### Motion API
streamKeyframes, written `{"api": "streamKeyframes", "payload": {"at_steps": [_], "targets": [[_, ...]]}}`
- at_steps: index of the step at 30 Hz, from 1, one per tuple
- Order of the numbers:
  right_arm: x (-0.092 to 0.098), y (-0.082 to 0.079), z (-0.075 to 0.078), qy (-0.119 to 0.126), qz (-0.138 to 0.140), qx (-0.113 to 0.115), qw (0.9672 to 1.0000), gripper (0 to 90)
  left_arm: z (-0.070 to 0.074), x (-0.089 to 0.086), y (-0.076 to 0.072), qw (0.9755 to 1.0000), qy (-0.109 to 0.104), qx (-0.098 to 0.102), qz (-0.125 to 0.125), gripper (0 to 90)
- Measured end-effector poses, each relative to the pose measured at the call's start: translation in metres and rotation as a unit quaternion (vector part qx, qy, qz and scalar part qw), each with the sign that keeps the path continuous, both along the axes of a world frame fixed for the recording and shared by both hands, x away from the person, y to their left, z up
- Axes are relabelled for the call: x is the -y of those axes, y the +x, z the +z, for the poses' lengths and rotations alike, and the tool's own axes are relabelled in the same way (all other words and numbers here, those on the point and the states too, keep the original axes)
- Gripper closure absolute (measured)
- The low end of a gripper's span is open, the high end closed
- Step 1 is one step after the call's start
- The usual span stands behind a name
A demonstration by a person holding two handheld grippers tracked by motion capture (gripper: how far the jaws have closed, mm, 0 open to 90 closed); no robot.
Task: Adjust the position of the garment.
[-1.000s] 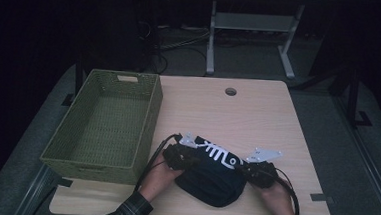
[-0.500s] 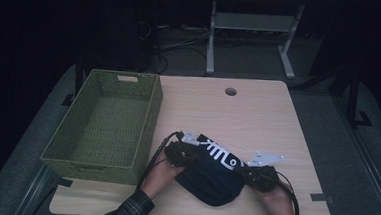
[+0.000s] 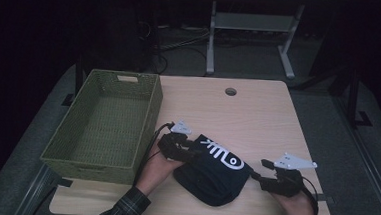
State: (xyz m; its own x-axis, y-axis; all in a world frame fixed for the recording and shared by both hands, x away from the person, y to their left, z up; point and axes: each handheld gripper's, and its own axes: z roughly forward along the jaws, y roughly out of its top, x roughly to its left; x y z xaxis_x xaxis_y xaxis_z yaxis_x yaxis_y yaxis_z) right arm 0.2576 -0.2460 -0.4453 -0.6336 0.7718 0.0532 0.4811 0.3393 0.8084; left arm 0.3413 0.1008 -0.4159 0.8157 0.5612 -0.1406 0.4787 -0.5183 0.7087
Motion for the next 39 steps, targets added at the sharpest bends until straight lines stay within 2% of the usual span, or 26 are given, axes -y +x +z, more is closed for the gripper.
{"api": "streamKeyframes", "payload": {"at_steps": [1,5,9,12,14,17,31,39], "targets": [[0.003,0.0,-0.003,-0.001,-0.01,-0.003,0.9999,30.6,-0.001,0.0,0.001,1.0,-0.001,0.0,0.004,42.0],[0.01,0.0,-0.014,-0.017,-0.038,-0.009,0.9991,17.9,-0.004,-0.002,0.005,0.9999,0.006,-0.002,0.013,30.3],[0.014,0.002,-0.021,-0.017,-0.048,-0.023,0.9984,13.2,-0.009,-0.005,0.011,0.9996,-0.002,-0.009,0.025,17.8],[0.013,0.005,-0.028,-0.037,-0.058,-0.032,0.9971,12.2,-0.013,-0.005,0.014,0.9995,-0.002,-0.017,0.026,14.2],[0.013,0.007,-0.032,-0.053,-0.061,-0.04,0.9959,11.0,-0.015,-0.006,0.015,0.9995,0.001,-0.018,0.025,13.8],[0.011,0.008,-0.036,-0.061,-0.061,-0.046,0.9952,9.3,-0.018,-0.005,0.017,0.9995,0.008,-0.02,0.024,13.6],[0.012,0.009,-0.037,-0.053,-0.059,-0.052,0.9955,9.1,-0.034,0.001,0.019,0.9985,0.044,-0.025,0.023,13.6],[0.012,0.009,-0.037,-0.053,-0.058,-0.051,0.9956,9.0,-0.04,0.002,0.02,0.998,0.046,-0.036,0.022,13.8]]}}
